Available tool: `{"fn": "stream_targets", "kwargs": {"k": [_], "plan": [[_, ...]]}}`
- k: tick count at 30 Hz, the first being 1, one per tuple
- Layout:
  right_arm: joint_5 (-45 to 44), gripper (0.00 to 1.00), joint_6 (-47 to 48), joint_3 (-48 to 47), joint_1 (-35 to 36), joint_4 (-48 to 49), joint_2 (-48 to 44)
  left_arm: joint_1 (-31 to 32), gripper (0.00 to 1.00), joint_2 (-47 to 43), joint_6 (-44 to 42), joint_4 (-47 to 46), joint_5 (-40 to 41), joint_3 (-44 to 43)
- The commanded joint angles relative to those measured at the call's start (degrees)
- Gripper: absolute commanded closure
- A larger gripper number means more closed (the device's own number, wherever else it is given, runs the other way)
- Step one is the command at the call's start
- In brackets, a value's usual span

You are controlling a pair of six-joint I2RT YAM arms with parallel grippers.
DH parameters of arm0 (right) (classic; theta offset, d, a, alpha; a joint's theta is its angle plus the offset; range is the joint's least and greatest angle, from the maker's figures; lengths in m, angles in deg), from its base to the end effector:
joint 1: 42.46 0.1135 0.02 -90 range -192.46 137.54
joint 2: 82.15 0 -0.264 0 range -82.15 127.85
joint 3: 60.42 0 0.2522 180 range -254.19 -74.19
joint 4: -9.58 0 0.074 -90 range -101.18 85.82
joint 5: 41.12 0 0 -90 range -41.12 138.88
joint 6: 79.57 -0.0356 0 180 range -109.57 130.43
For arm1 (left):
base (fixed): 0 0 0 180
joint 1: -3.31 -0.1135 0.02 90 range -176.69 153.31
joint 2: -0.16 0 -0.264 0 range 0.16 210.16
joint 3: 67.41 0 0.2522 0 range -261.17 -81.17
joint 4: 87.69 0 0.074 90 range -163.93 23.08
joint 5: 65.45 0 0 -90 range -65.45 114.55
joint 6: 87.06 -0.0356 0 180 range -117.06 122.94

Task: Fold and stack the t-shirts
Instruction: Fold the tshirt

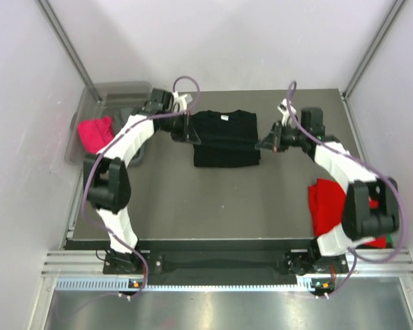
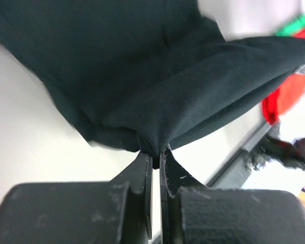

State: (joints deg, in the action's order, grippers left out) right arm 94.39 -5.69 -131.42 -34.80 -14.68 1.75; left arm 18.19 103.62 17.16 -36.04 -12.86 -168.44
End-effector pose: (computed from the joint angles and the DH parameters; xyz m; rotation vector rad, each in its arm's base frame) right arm 0.3104 0.0674 0.2599 -0.2896 2.1872 1.1076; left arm 0.3747 -0.1219 0.2767 0.2900 2.5089 -1.0272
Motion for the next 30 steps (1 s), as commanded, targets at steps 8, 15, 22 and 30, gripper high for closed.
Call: {"fn": "stream_targets", "kwargs": {"k": [8, 15, 22, 30], "plan": [[-2.7, 1.00, 6.1, -27.3, -1.4, 5.7, 23.5, -2.1, 1.00, 13.6, -3.6, -9.4, 10.5, -17.2], [-4.1, 1.00, 5.6, -42.7, -1.8, 6.1, 36.0, -2.8, 1.00, 25.3, -2.9, -10.7, 12.1, -30.8], [-4.6, 1.00, 6.1, -49.3, -1.6, 6.9, 43.4, -2.8, 1.00, 31.8, -3.3, -12.7, 14.2, -36.2], [-7.6, 0.31, 12.2, -53.0, -2.7, -1.2, 42.1, -2.5, 0.50, 28.0, -4.6, -10.7, 19.8, -38.8]]}}
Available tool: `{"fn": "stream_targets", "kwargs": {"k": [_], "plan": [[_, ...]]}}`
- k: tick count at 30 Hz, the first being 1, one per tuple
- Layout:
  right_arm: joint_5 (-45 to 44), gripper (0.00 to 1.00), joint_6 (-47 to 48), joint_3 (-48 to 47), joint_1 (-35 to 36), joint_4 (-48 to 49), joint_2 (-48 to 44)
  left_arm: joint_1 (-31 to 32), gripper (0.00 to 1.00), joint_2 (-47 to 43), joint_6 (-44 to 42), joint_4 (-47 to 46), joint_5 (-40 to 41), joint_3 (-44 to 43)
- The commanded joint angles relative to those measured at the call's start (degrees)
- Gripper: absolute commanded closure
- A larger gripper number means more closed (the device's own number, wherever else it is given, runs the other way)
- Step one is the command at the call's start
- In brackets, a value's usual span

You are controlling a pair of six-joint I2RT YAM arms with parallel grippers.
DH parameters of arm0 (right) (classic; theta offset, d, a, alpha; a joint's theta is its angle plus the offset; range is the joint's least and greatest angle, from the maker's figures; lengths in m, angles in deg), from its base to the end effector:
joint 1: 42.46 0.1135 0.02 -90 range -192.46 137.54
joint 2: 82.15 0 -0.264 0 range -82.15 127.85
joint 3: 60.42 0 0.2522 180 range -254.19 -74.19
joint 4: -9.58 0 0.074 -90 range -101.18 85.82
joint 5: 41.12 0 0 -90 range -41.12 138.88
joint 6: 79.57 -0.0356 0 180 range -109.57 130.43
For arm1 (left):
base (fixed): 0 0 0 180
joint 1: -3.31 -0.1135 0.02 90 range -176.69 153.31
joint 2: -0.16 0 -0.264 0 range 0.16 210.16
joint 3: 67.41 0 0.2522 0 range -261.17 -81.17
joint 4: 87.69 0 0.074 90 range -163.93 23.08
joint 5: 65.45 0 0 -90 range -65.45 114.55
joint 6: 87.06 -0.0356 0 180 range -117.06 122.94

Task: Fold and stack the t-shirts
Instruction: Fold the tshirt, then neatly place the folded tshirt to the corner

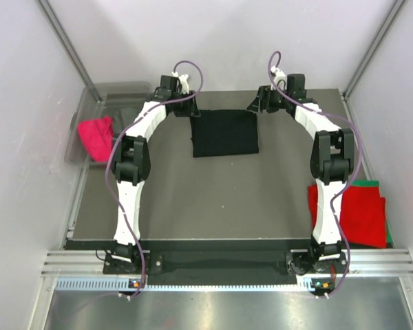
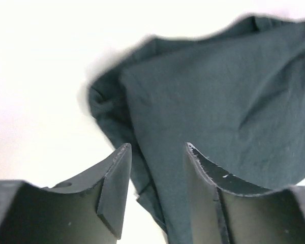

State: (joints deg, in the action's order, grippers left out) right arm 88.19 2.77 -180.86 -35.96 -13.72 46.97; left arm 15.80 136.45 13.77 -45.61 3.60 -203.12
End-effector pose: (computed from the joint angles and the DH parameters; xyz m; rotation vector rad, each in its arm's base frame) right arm 0.5161 0.0815 0.2265 -0.3885 2.0712 0.8740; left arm 0.5263 -0.1296 0.2207 0.2225 2.3265 -0.6282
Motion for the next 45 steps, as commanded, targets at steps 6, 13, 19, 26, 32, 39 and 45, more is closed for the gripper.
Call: {"fn": "stream_targets", "kwargs": {"k": [6, 13, 19, 26, 32, 39, 45], "plan": [[-2.7, 0.24, 7.1, 3.7, -2.9, -7.5, -7.5, 0.6, 0.43, -11.0, 3.3, -7.9, -11.5, 4.4], [5.2, 0.21, 6.6, 6.1, -3.9, -9.8, -3.9, 2.5, 0.43, -6.2, 12.1, -16.7, -25.3, 13.1], [8.8, 0.00, 2.4, 3.8, -4.0, -8.5, 0.9, 2.6, 0.45, -2.2, 20.8, -24.3, -32.0, 16.0], [10.9, 0.00, -3.8, 2.2, -3.5, -6.7, 6.2, 2.8, 0.48, 2.0, 22.9, -25.2, -33.0, 14.3], [13.2, 0.00, -10.0, 3.5, -3.0, -2.9, 8.6, 3.3, 0.49, 4.2, 22.9, -24.0, -32.4, 12.4], [14.2, 0.00, -10.9, 3.2, -1.2, -2.2, 10.6, 3.4, 0.50, 5.7, 23.0, -23.7, -32.3, 11.1], [15.5, 0.01, -14.2, 3.2, 0.0, 0.2, 12.3, 3.5, 0.51, 6.2, 22.7, -23.3, -31.9, 10.7]]}}
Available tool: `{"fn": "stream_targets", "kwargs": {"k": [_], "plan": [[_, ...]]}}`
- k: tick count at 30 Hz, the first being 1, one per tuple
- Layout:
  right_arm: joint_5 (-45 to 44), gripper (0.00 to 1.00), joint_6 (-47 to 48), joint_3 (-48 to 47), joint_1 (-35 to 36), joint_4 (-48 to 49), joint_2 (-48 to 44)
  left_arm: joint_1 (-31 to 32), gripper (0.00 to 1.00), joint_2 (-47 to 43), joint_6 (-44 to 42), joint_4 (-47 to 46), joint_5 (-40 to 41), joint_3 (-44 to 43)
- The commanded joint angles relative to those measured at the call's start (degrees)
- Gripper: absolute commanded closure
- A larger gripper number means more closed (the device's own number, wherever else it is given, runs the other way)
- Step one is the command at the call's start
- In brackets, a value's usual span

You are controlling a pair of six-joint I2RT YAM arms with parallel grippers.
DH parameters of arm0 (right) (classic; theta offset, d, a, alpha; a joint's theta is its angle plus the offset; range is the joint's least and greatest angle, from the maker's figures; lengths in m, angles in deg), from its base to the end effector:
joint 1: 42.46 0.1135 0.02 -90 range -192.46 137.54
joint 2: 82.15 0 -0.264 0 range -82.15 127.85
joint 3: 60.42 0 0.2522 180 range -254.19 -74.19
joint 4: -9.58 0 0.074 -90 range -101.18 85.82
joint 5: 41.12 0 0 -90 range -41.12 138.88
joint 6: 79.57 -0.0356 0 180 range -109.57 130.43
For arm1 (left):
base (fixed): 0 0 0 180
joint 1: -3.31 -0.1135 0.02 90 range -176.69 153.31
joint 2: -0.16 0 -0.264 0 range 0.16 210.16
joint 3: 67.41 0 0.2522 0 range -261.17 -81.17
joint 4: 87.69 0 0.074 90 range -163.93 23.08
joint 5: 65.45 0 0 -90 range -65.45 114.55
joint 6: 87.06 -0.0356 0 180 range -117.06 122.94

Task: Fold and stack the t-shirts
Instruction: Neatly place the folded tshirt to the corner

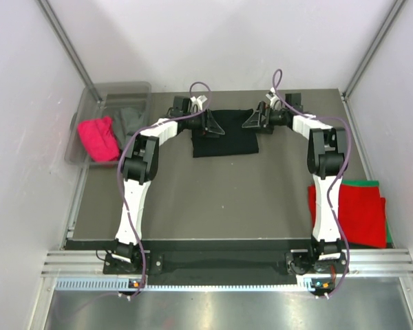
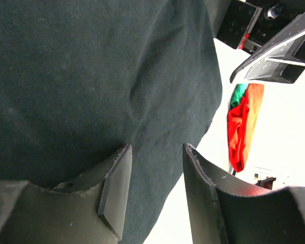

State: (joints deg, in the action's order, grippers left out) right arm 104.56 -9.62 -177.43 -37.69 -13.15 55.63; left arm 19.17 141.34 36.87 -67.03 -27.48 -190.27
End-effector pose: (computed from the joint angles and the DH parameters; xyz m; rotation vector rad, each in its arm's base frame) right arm 0.5153 0.0725 0.1367 -0.2035 2.2607 1.3461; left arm 0.5114 -0.1745 0.1394 0.1668 2.3416 -1.4715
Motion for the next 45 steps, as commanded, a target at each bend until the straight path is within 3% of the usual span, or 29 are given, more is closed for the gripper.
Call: {"fn": "stream_targets", "kwargs": {"k": [1, 5, 15, 19, 22, 29, 33, 39, 45], "plan": [[-0.1, 0.04, -2.6, 0.1, 1.9, 0.4, 3.8, 0.2, 0.51, 1.3, -0.5, -1.7, -0.7, -2.2], [1.2, 0.19, -7.1, 2.1, 2.5, 5.1, 4.2, 0.1, 0.51, 1.4, -1.1, -1.3, -0.4, -2.4], [4.0, 0.41, -11.1, 1.0, 4.6, 8.4, 7.4, 0.8, 0.52, 0.6, -3.1, 0.5, 0.4, -3.0], [5.8, 0.67, -11.4, -0.1, 5.5, 10.1, 8.2, 0.8, 0.52, -1.2, -5.0, 2.4, 1.1, -3.0], [5.2, 1.00, -9.6, -0.7, 5.5, 9.2, 7.2, 0.8, 0.52, -4.5, -8.3, 5.7, 2.5, -3.0], [1.5, 1.00, 5.7, -1.4, 5.3, -6.1, -0.9, -0.3, 0.50, -19.3, -17.7, 15.2, 10.3, 0.6], [0.0, 1.00, 15.4, 2.6, 5.3, -17.0, -10.6, -0.3, 0.49, -27.9, -23.6, 20.7, 23.7, 2.6], [-4.0, 1.00, 24.3, 18.8, 5.4, -26.3, -26.3, -1.0, 0.48, -37.6, -24.8, 21.6, 25.9, 6.2], [-14.2, 1.00, 31.9, 35.5, 5.0, -32.2, -43.8, -1.1, 0.46, -44.1, -25.1, 20.6, 27.8, 9.2]]}}
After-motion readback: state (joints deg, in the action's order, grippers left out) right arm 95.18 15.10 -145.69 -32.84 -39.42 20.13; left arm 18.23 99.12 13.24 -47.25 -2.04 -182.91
